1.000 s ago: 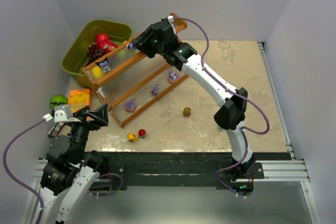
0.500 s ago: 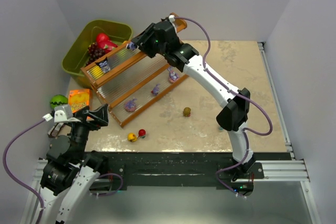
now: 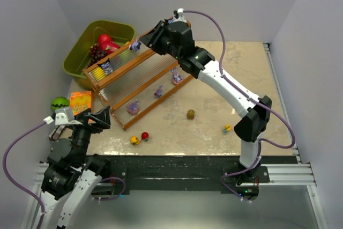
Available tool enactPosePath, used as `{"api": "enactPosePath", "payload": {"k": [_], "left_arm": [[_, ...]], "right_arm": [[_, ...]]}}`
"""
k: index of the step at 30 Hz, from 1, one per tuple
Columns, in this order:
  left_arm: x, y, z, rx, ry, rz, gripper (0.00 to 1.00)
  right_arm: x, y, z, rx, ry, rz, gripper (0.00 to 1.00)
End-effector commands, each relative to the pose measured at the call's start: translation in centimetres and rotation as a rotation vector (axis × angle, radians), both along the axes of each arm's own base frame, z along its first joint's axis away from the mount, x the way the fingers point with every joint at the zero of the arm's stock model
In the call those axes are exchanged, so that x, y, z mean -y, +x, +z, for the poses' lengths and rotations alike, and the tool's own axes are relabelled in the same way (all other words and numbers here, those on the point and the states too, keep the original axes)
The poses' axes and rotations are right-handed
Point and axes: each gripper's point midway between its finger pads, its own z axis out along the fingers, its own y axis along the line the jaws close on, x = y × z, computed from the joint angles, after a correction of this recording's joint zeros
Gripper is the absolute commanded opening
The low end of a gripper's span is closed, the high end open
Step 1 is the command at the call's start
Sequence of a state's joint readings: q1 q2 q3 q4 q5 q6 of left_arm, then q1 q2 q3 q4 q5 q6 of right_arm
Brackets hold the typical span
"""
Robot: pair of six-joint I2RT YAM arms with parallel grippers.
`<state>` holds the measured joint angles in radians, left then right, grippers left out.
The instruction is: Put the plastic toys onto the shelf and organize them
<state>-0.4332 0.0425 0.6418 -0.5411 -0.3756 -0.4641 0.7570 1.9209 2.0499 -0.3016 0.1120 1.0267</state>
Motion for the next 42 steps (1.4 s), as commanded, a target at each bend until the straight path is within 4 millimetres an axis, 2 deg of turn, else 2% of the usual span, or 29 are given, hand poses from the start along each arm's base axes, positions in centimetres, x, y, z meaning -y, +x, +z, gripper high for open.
{"api": "enactPosePath", "payload": {"k": [1,2,9,10,11,12,13,14,16,18,19,20,30,36,42], "left_arm": [[-0.4,-0.1,0.5,0.018,-0.025,0.02,0.93],[-0.3,0.0,0.4,0.017,-0.024,0.018,0.93],[-0.4,0.0,0.4,0.014,-0.024,0.021,0.93],[-0.4,0.0,0.3,0.013,-0.024,0.021,0.93],[-0.4,0.0,0.4,0.015,-0.025,0.021,0.93],[-0.4,0.0,0.4,0.014,-0.024,0.023,0.93],[-0.4,0.0,0.4,0.014,-0.024,0.023,0.93],[-0.4,0.0,0.5,0.015,-0.025,0.023,0.93],[-0.4,0.0,0.3,0.01,-0.024,0.026,0.93],[-0.5,0.0,0.3,0.008,-0.024,0.029,0.93],[-0.5,0.0,0.3,0.011,-0.027,0.029,0.93],[-0.5,0.0,0.3,0.01,-0.026,0.03,0.93],[-0.6,0.0,0.3,0.007,-0.026,0.035,0.93],[-0.6,0.1,0.2,0.003,-0.023,0.037,0.93],[-0.6,0.0,0.3,0.005,-0.026,0.036,0.93]], "right_arm": [[0.2,-0.7,4.2,0.304,-0.115,0.103,0.37],[-0.2,-0.8,4.0,0.327,-0.141,0.128,0.37],[0.2,1.3,2.1,0.459,-0.387,0.125,0.4],[0.2,1.4,2.5,0.495,-0.399,0.127,0.41],[0.2,1.6,2.1,0.508,-0.416,0.128,0.41],[0.5,1.4,2.8,0.548,-0.432,0.124,0.43],[0.7,1.6,3.8,0.588,-0.415,0.099,0.47],[0.6,1.6,2.9,0.592,-0.423,0.107,0.5],[0.7,1.4,4.0,0.64,-0.409,0.097,0.55],[0.5,1.5,4.4,0.664,-0.399,0.096,0.56],[0.2,1.9,3.6,0.652,-0.41,0.107,0.57],[-0.1,2.0,4.2,0.663,-0.401,0.114,0.58],[-1.7,4.0,1.3,0.612,-0.371,0.194,0.54],[-1.9,4.7,0.7,0.605,-0.35,0.217,0.52],[-2.1,4.4,0.3,0.589,-0.325,0.246,0.5]]}}
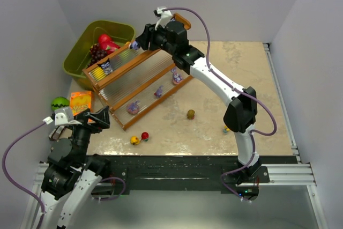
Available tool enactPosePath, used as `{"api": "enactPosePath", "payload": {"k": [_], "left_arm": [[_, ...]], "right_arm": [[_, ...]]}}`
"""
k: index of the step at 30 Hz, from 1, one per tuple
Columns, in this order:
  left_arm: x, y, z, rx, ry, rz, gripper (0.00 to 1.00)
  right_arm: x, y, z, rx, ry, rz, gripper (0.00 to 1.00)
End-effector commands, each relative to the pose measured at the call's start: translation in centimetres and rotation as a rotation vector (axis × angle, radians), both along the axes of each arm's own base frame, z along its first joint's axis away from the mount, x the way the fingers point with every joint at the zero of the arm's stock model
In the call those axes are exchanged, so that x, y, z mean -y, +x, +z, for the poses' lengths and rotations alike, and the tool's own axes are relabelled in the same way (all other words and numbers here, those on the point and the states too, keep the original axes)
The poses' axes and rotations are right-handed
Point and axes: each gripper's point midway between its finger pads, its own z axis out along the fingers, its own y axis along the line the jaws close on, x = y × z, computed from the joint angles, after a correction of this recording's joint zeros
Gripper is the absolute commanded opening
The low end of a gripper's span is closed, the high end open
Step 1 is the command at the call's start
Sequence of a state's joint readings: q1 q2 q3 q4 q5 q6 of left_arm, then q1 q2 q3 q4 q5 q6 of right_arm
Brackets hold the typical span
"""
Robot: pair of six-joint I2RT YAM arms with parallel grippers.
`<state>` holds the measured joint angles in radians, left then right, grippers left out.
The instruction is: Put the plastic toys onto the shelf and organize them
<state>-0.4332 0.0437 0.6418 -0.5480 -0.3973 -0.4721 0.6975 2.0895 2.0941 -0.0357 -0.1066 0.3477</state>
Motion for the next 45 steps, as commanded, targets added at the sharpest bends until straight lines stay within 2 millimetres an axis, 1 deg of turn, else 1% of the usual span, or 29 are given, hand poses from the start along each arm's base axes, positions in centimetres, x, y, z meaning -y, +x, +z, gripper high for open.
{"api": "enactPosePath", "payload": {"k": [1,3,7,9,10,11,13,15,16,18,21,24,27,28,29,31,32,34,35,36,37,38,40,42,43,45], "left_arm": [[-0.3,0.0,0.4,0.012,-0.019,0.017,0.93],[-0.3,0.0,0.4,0.012,-0.019,0.018,0.93],[-0.3,0.0,0.5,0.014,-0.02,0.017,0.93],[-0.3,0.0,0.4,0.012,-0.019,0.017,0.93],[-0.3,0.0,0.4,0.014,-0.02,0.017,0.93],[-0.3,0.0,0.4,0.014,-0.02,0.018,0.93],[-0.3,-0.1,0.5,0.015,-0.021,0.018,0.93],[-0.4,-0.1,0.5,0.015,-0.021,0.02,0.93],[-0.4,-0.1,0.4,0.014,-0.02,0.02,0.93],[-0.3,0.0,0.4,0.014,-0.02,0.018,0.93],[-0.3,0.0,0.4,0.012,-0.02,0.018,0.93],[-0.4,-0.1,0.4,0.014,-0.022,0.02,0.93],[-0.4,-0.1,0.5,0.016,-0.023,0.021,0.93],[-0.4,-0.1,0.5,0.016,-0.023,0.021,0.93],[-0.4,-0.1,0.5,0.018,-0.025,0.021,0.93],[-0.4,-0.1,0.5,0.015,-0.024,0.023,0.93],[-0.4,-0.1,0.5,0.015,-0.024,0.021,0.93],[-0.4,-0.1,0.4,0.012,-0.023,0.021,0.93],[-0.4,-0.1,0.4,0.013,-0.023,0.021,0.93],[-0.4,-0.1,0.4,0.013,-0.023,0.021,0.93],[-0.4,-0.1,0.4,0.012,-0.023,0.021,0.93],[-0.4,-0.1,0.4,0.012,-0.023,0.021,0.93],[-0.4,-0.1,0.4,0.013,-0.023,0.021,0.93],[-0.4,-0.1,0.4,0.012,-0.023,0.023,0.93],[-0.4,-0.1,0.4,0.013,-0.022,0.023,0.93],[-0.4,-0.1,0.4,0.012,-0.023,0.023,0.93]], "right_arm": [[0.0,-0.9,3.4,0.042,0.074,0.044,0.5],[0.0,-1.2,3.9,0.045,0.101,0.046,0.49],[0.2,-1.6,3.9,0.017,0.124,0.041,0.46],[0.3,-2.0,4.5,0.006,0.148,0.046,0.44],[0.3,-2.1,4.2,-0.003,0.15,0.048,0.43],[0.5,-2.5,4.8,-0.01,0.168,0.05,0.43],[0.7,-2.5,4.6,-0.022,0.176,0.044,0.41],[0.9,-3.1,5.5,-0.028,0.206,0.045,0.4],[1.0,-3.1,5.1,-0.037,0.206,0.045,0.4],[1.1,-3.5,5.6,-0.044,0.228,0.051,0.4],[1.0,-3.9,5.8,-0.058,0.243,0.064,0.4],[0.9,-3.9,6.0,-0.066,0.254,0.072,0.39],[1.1,-3.4,5.6,-0.075,0.248,0.039,0.37],[1.3,-3.3,5.7,-0.073,0.247,0.025,0.36],[1.6,-2.7,5.3,-0.076,0.232,-0.009,0.32],[2.0,-2.2,5.1,-0.073,0.221,-0.041,0.25],[2.1,-1.9,4.9,-0.07,0.213,-0.054,0.2],[2.1,-1.8,4.8,-0.068,0.209,-0.059,0.15],[2.0,-1.6,4.6,-0.063,0.205,-0.059,0.1],[1.8,-1.6,4.3,-0.067,0.199,-0.055,0.09],[1.8,-1.5,4.5,-0.062,0.2,-0.053,0.08],[1.5,-1.3,3.9,-0.066,0.188,-0.049,0.05],[1.3,-1.1,4.0,-0.062,0.188,-0.041,0.04],[1.0,-0.9,3.4,-0.071,0.179,-0.038,0.02],[1.0,-0.8,3.5,-0.069,0.181,-0.036,0.02],[0.9,-0.6,3.1,-0.077,0.174,-0.037,0.01]]}}
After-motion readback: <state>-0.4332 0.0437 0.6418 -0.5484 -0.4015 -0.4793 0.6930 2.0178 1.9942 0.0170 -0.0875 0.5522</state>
